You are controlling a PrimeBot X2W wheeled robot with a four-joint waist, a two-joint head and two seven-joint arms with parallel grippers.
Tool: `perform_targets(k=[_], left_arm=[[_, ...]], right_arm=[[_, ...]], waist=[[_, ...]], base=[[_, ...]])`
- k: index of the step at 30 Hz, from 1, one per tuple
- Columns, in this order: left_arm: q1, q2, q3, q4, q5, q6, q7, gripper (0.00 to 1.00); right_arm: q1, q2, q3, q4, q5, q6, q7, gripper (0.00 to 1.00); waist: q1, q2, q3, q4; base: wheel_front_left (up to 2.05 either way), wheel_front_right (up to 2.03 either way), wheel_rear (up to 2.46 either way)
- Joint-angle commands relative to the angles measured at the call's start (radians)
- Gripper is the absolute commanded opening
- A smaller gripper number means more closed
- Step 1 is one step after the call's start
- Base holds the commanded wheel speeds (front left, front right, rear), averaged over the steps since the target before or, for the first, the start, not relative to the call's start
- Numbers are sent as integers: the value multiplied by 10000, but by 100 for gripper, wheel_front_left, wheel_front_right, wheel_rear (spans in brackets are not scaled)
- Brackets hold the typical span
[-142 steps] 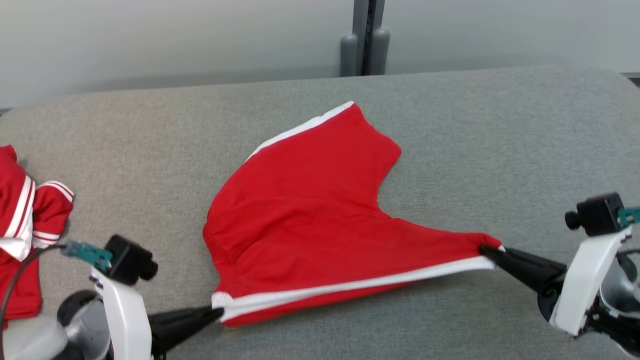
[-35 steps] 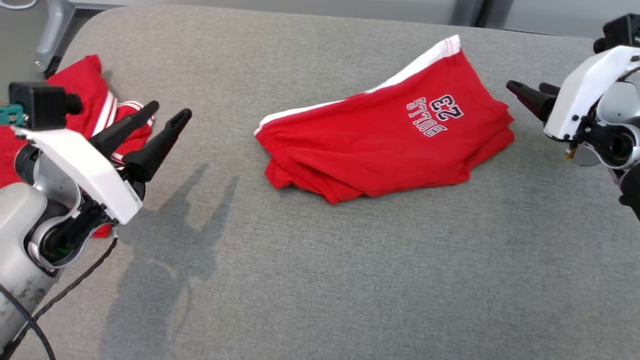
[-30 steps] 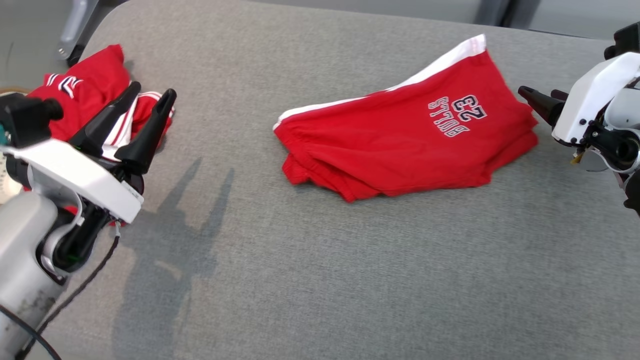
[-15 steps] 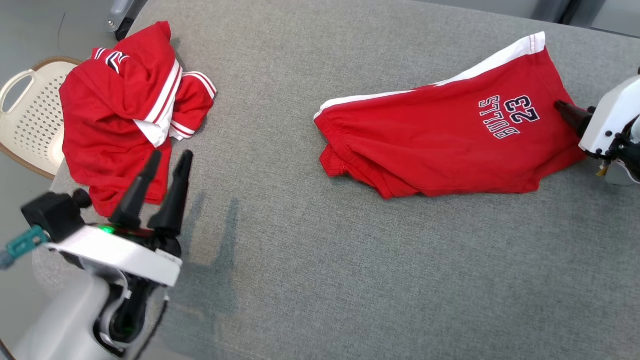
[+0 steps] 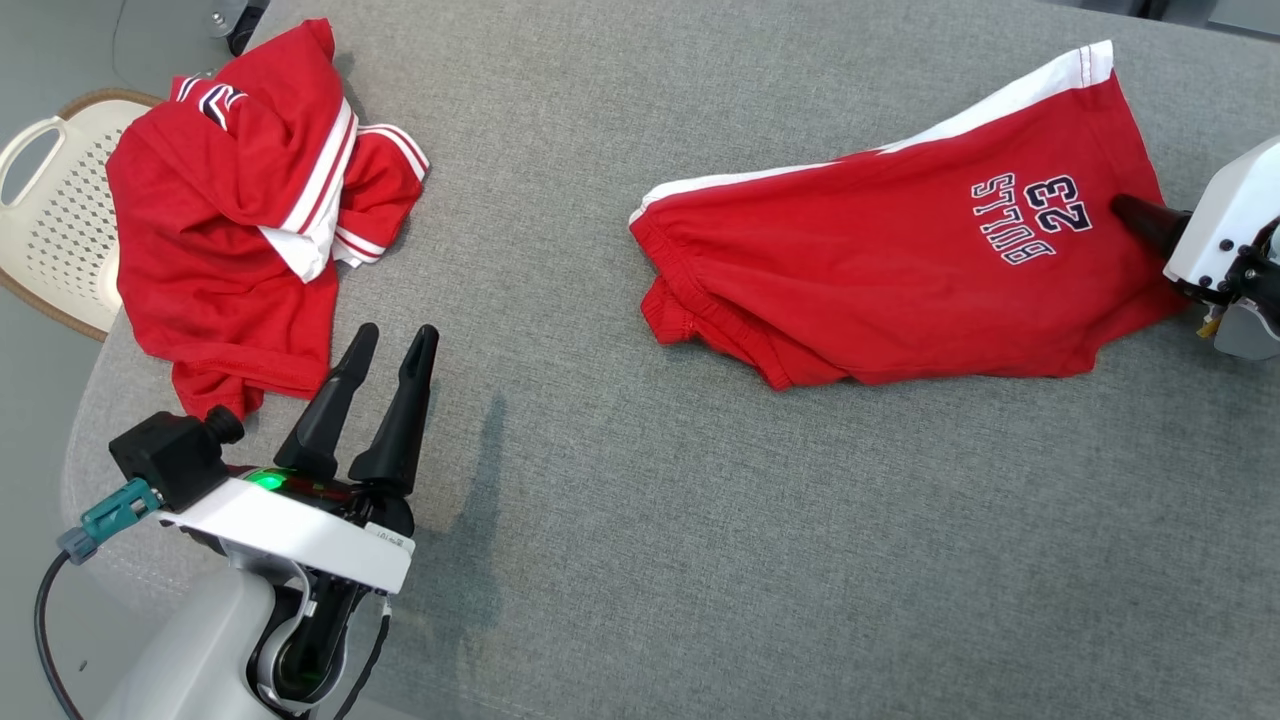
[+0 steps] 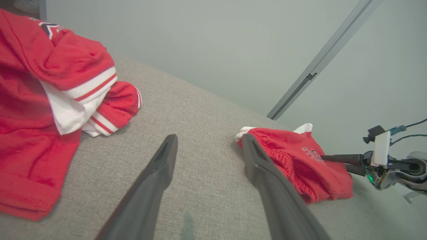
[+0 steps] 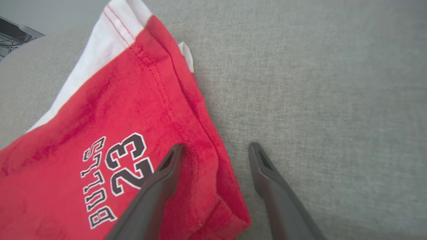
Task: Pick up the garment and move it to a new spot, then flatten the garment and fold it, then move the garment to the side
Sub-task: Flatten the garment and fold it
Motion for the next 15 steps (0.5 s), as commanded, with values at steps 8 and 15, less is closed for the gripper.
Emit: perform_targets(k=[8, 15], left_arm=[[-102, -166, 67, 274, 225, -133, -9, 100], [81, -204, -54, 414, 257, -175, -9, 100]], right_arm=[[652, 310, 128, -318, 237, 22, 252, 0], [697, 140, 76, -586, 348, 20, -137, 0]], waist=[[0, 0, -66, 67], [0, 0, -534, -100]], base=[[0, 0, 0], [0, 0, 0]])
